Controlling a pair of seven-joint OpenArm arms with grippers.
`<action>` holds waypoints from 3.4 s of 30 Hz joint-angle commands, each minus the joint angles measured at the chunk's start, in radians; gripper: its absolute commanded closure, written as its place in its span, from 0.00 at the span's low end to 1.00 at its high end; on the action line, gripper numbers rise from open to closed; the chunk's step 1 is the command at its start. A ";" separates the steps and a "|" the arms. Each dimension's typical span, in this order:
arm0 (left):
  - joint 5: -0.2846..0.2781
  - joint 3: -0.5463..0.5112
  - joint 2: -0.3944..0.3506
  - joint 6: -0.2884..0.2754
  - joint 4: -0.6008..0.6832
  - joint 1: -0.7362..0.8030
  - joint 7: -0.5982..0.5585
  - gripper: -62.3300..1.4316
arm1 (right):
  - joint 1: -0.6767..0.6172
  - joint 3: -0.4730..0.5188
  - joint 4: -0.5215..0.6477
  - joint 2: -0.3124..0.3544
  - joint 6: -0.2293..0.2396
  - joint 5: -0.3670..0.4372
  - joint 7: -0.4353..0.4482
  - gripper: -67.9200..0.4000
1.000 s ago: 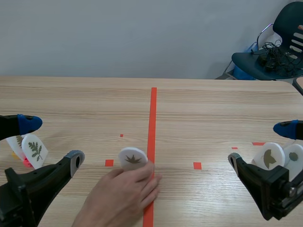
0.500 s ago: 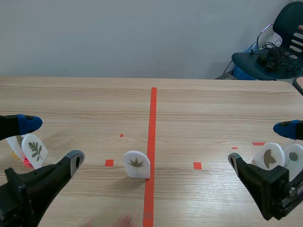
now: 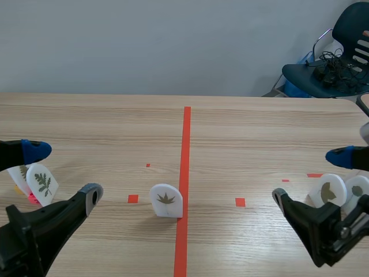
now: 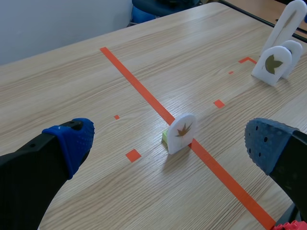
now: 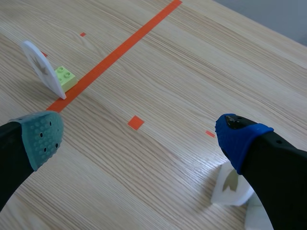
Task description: Do the leaf sorting experiment
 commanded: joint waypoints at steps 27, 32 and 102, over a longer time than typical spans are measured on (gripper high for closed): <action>-0.009 -0.005 0.005 -0.003 0.011 -0.009 -0.016 0.00 | 0.644 -0.642 -0.735 -0.354 -0.032 -0.307 0.165 0.34; -0.009 -0.005 0.005 -0.003 0.011 -0.009 -0.016 0.00 | 0.660 -0.676 -0.766 -0.378 -0.060 -0.312 0.179 0.48; -0.009 -0.005 0.005 -0.003 0.011 -0.009 -0.014 0.00 | 0.332 0.200 -0.126 -0.216 0.193 0.059 -0.158 0.55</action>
